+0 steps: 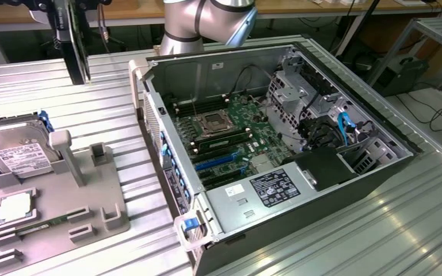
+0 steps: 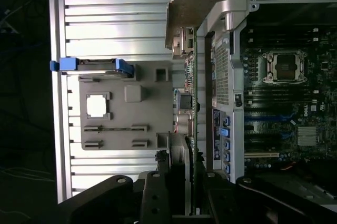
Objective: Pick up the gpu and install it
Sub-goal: 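Pick up the gpu and move the gpu toward the slot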
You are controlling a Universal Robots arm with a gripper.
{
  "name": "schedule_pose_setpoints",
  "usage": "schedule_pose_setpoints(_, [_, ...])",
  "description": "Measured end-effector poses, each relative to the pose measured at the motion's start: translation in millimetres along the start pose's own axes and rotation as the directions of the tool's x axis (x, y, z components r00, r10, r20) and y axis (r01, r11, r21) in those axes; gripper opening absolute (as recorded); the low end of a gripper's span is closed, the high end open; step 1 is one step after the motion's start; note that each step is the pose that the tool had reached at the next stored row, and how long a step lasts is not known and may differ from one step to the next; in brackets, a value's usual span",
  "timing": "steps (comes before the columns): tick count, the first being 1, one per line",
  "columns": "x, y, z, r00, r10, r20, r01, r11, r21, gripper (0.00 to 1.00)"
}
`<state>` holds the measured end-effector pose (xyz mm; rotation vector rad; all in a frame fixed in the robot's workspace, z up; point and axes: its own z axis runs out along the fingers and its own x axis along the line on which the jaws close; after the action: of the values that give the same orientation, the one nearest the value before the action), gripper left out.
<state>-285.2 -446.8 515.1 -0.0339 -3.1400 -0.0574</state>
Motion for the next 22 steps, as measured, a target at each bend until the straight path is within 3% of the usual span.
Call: schedule_pose_setpoints(22, [-26.9, 0.6, 0.0, 1.0000, 0.000, 0.0000, 0.000, 1.0000, 0.0000, 0.28])
